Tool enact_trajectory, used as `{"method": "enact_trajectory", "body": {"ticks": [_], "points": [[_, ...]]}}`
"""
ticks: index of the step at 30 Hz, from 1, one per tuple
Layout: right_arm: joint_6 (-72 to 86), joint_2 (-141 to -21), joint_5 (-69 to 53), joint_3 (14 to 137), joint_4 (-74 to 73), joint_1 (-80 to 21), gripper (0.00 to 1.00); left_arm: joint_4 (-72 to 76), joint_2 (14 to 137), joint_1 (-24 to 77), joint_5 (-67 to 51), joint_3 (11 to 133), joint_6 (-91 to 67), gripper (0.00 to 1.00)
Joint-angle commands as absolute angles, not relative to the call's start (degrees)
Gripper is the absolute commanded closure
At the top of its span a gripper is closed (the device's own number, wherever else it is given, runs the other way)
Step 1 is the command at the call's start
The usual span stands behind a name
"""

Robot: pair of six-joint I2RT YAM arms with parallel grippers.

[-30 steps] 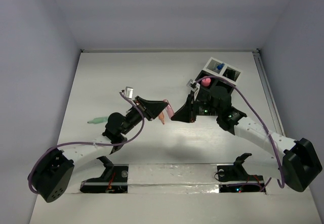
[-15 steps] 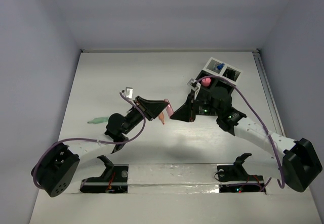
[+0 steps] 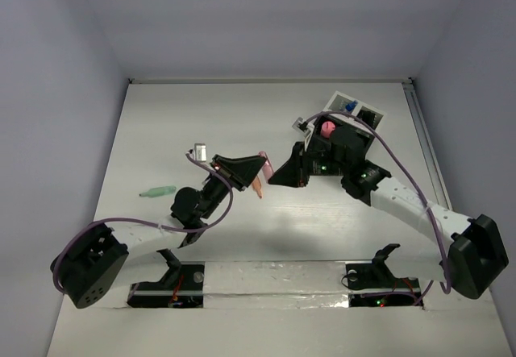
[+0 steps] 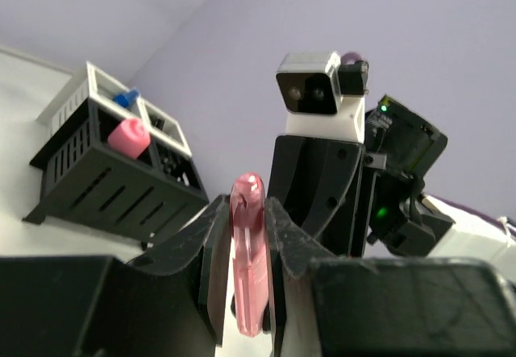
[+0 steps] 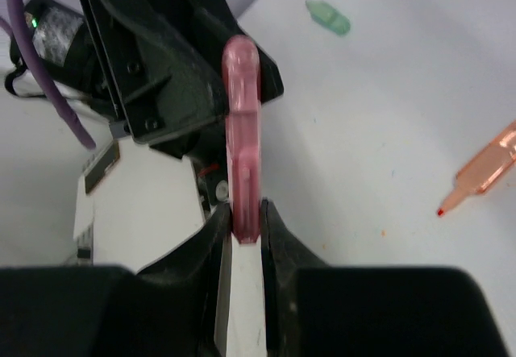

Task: Sort the stationery into containers
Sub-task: Close the pen cap on the pen, then place the pen in the storage box.

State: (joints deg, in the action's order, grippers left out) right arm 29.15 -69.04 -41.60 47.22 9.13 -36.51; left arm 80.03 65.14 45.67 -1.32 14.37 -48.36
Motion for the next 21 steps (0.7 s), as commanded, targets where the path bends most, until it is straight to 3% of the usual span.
{"method": "enact_trajectory", "body": {"ticks": [1, 8, 16, 17, 21], "points": [[26.11, -67.5, -33.31, 57.21, 22.59, -35.16, 1.0, 72.95, 66.71, 50.53, -13.18, 11.08, -48.52, 1.0], [25.31, -66.62, -33.84, 60.38, 20.66, -32.17, 1.0, 73.39, 66.98, 51.06, -12.83, 10.9, -48.34, 1.0], [25.49, -65.48, -32.87, 56.78, 19.95, -30.5, 1.0, 62.77, 60.13, 51.06, -9.32, 13.62, -42.9, 1.0], [25.4, -65.3, -32.7, 55.73, 19.26, -30.5, 1.0, 60.93, 57.59, 51.06, -8.45, 14.75, -41.85, 0.97], [22.95, -63.9, -27.09, 54.05, 15.31, -30.5, 1.0, 51.01, 50.9, 51.06, -1.87, 17.66, -36.66, 0.35]]}}
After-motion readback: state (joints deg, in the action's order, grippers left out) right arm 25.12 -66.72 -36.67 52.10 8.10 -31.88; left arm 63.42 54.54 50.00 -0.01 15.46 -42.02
